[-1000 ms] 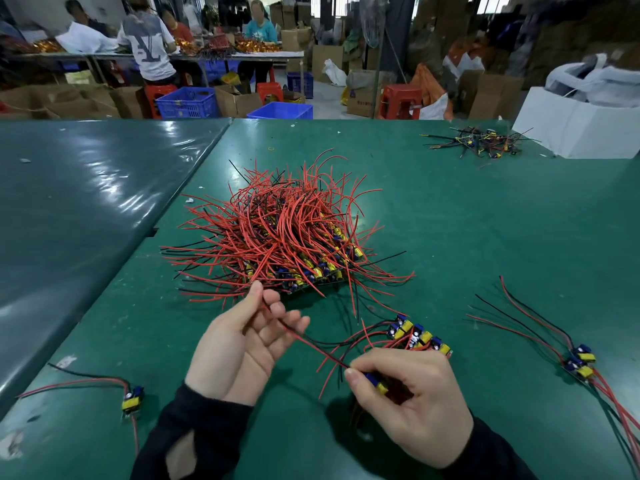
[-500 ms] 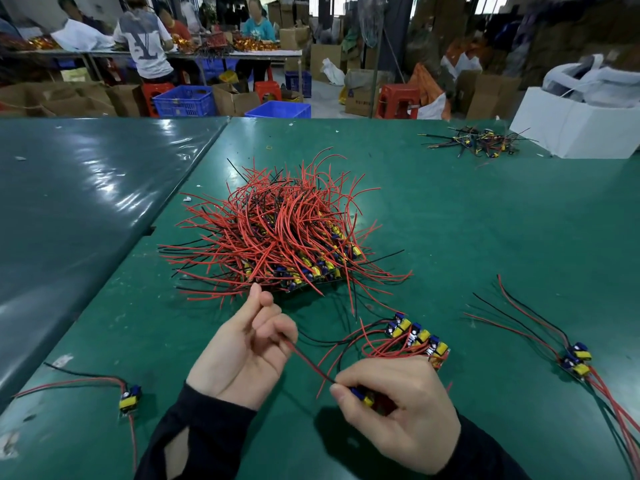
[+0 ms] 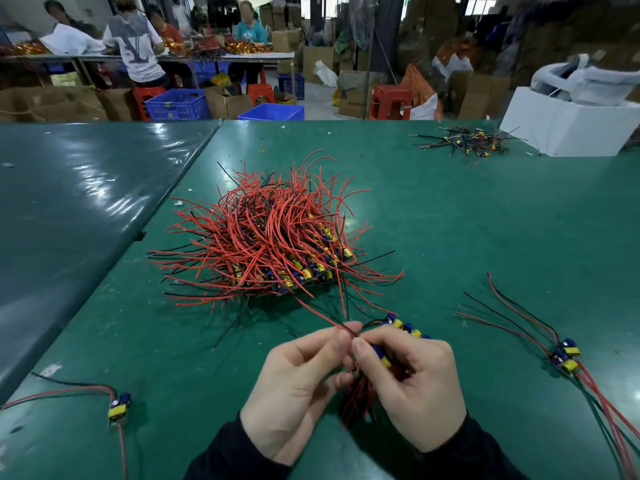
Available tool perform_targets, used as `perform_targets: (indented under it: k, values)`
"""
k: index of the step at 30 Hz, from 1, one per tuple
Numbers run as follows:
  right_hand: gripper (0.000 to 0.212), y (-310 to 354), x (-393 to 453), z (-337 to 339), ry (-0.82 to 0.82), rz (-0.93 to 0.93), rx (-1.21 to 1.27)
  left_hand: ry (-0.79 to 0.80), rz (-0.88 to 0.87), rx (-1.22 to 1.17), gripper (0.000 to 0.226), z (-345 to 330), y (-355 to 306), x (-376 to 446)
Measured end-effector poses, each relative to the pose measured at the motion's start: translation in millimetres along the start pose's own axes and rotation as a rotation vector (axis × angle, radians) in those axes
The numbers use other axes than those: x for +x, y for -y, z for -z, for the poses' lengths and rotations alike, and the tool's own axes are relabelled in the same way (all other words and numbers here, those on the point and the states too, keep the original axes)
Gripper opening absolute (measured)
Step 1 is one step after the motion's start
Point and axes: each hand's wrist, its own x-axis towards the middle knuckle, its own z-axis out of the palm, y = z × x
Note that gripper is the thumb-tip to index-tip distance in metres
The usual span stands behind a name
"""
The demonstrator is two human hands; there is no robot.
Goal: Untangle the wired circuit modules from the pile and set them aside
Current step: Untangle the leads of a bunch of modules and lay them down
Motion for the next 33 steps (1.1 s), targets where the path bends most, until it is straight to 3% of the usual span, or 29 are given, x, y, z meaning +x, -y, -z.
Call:
perform_targets:
  k: [2,4,12,16,26,33]
  values:
    - [0.015,1.0,-1.0,-1.0,0.022,0.053,-0.022,-0.058,-0.013,0.014,0.036,-0.4,3.0,0.5]
    - [0.015,0.9,-2.5,-2.4,0.04,0.089,-0.048,-0.104,-0.004,0.02,0.026,0.0,3.8,1.2]
    - [0.015,2.5,-2.3,-2.2,0.079,0.057,0.023,-0.105,0.055,0.034,0.027,0.3,-1.9,-1.6]
    - [0.019,3.7,-1.1,-1.2,0.084,0.077,0.007,-0.145,0.002,0.067,0.029,6.1,-14.3,1.0]
    - [0.018,-3.6,0.0,-0.8,0.099,0.111,-0.068,-0.145,0.242,-0.123,0.019,9.4,-20.8,2.3]
    - [0.017,-5.8,-1.0,-0.1,0.111,0.137,-0.093,-0.14,0.265,-0.199,0.015,10.9,-29.0,0.8]
